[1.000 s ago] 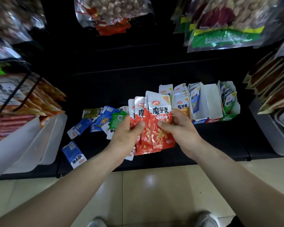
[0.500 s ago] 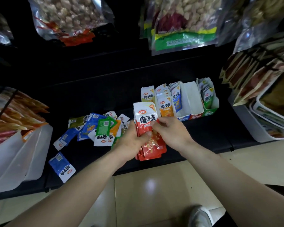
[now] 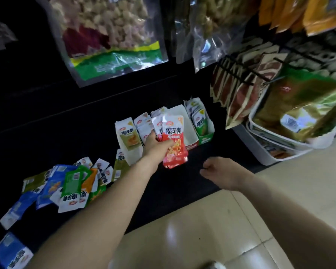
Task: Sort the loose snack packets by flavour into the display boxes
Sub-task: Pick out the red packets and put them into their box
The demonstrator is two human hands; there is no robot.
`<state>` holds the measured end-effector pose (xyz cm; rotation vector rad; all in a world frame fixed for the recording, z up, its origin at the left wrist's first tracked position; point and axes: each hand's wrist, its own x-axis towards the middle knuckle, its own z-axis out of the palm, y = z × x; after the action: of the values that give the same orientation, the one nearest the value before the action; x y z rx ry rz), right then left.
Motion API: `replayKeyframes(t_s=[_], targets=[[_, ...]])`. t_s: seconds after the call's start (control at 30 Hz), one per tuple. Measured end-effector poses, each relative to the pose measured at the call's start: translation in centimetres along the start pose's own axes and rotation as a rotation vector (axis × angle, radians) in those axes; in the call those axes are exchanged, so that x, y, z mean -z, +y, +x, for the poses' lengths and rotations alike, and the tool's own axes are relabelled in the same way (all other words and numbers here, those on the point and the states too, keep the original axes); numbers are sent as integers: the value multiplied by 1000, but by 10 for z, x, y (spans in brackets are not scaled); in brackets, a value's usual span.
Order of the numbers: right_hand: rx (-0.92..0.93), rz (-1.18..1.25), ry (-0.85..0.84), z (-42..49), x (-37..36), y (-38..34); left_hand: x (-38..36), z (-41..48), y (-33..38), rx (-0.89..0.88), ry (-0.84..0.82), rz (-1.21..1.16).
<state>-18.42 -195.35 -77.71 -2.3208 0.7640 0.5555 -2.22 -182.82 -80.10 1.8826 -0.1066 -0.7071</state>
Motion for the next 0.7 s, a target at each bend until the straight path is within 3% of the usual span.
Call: replayKeyframes(t_s=[0.23,0.7], targets=[[-88,-12,-78,12,-3,36,-71,106,9,17,133,-49],[-114,49,-85,33,-4,37,-86,143,11,-218,302,332]])
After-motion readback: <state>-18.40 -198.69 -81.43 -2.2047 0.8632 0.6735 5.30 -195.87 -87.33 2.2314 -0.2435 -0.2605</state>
